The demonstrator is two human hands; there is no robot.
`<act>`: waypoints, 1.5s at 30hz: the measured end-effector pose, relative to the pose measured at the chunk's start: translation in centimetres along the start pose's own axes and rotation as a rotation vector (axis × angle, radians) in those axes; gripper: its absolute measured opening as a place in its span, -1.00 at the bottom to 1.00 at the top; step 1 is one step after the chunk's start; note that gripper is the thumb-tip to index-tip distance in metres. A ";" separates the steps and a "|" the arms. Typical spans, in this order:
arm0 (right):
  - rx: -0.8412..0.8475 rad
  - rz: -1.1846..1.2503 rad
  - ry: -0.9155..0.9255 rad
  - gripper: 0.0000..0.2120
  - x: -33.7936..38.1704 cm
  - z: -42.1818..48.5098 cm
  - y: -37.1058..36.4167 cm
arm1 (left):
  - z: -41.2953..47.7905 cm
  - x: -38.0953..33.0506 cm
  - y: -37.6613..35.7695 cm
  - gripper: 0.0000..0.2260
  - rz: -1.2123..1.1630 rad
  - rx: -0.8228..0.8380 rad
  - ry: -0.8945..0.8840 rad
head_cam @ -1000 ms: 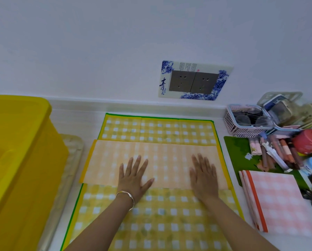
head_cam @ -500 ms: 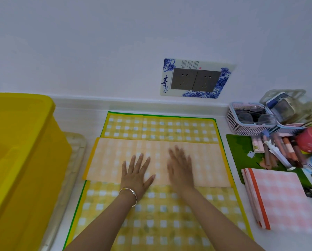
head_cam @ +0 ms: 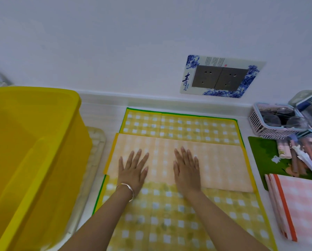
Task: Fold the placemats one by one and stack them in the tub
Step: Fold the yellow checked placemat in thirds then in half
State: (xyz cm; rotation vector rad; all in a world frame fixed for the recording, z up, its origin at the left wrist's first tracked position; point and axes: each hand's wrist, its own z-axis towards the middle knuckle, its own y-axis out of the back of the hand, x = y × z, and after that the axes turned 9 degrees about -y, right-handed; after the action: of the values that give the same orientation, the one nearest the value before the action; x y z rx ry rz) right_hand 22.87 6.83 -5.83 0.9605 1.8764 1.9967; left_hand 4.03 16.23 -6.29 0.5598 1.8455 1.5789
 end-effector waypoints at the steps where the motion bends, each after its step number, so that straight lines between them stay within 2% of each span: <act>1: -0.007 0.003 0.002 -0.40 -0.1 0.0 0.1 | -0.2 1.0 0.3 -0.53 0.003 0.001 0.023; 4: -0.003 0.007 0.008 -0.38 0.0 -0.1 0.4 | -0.8 3.0 0.9 -0.39 0.031 -0.025 0.027; 8: 0.075 -0.034 0.014 -0.31 0.1 -0.1 1.0 | -0.9 2.7 1.9 -0.25 0.006 0.059 0.066; 10: 0.171 -0.004 0.011 -0.40 -0.3 0.4 1.5 | -0.6 2.1 2.5 -0.23 0.000 0.105 0.085; 12: 0.268 0.124 -0.021 -0.49 -0.4 1.0 2.5 | -0.2 1.4 3.3 -0.17 -0.025 0.093 0.071; 15: 0.258 0.593 -0.218 -0.54 0.0 0.5 4.8 | 1.6 -0.2 4.4 -0.09 -0.077 0.071 0.015; 18: 0.337 0.981 -0.481 -0.70 0.3 -1.2 7.1 | 4.8 -1.8 5.4 -0.16 -0.077 0.106 -0.043; 21: 0.564 1.207 -0.647 -0.80 -0.2 -3.2 8.3 | 7.5 -3.1 5.6 -0.31 -0.060 0.158 -0.073; 25: 0.913 1.232 -0.772 -0.83 -1.9 -5.7 8.5 | 9.5 -3.4 5.2 -0.38 -0.010 0.192 -0.064; 27: 0.987 1.278 -0.821 -0.80 -2.9 -6.4 8.0 | 9.8 -3.2 5.0 -0.42 0.002 0.153 -0.055; 30: 0.950 1.397 -0.877 -0.77 -3.6 -6.2 7.6 | 10.2 -2.9 5.1 -0.52 -0.031 0.075 -0.024; 34: 0.834 1.432 -0.861 -0.82 -3.6 -5.8 7.7 | 10.3 -2.1 6.3 -0.59 -0.062 0.134 0.042; 37: 0.640 1.373 -0.841 -0.85 -3.7 -5.4 7.9 | 9.4 -1.7 7.1 -0.60 -0.195 0.218 0.081; 39: 0.535 1.365 -0.847 -0.86 -3.9 -5.1 8.0 | 8.1 -1.8 7.4 -0.62 -0.300 0.211 0.081; 45: 0.416 1.396 -0.895 -0.73 -4.6 -4.6 7.9 | 2.2 -3.1 7.4 -0.78 -0.553 0.179 0.098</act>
State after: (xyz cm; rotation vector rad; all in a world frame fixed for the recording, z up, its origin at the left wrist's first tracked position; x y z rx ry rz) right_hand 25.66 -0.70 0.51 3.1413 1.0345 0.9538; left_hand 7.13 17.05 1.39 0.0291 2.0036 1.0940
